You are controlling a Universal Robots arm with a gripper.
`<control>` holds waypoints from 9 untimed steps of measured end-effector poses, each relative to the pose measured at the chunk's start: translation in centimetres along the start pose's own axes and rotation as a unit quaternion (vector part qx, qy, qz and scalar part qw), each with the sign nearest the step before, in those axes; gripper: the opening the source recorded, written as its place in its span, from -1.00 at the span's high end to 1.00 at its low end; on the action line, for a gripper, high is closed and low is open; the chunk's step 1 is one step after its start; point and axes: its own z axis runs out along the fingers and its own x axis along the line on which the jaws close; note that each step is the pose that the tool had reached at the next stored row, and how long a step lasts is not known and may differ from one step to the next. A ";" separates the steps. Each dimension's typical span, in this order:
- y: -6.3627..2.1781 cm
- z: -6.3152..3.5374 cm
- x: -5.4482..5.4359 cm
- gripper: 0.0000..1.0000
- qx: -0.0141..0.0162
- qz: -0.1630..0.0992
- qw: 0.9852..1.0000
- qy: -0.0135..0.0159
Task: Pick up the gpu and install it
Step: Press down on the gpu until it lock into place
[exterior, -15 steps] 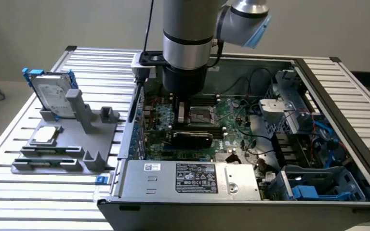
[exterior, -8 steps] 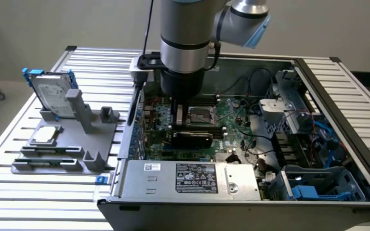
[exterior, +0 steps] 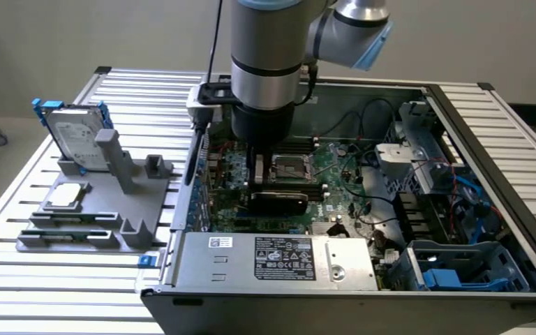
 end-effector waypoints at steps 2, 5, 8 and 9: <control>-0.01 0.09 0.0 0.79 0.000 -0.001 1.000 0.000; -0.02 0.23 0.0 0.79 0.000 -0.002 1.000 0.000; -0.02 0.31 0.0 0.79 0.000 -0.002 1.000 0.000; -0.01 0.37 0.0 0.79 0.000 -0.003 1.000 0.000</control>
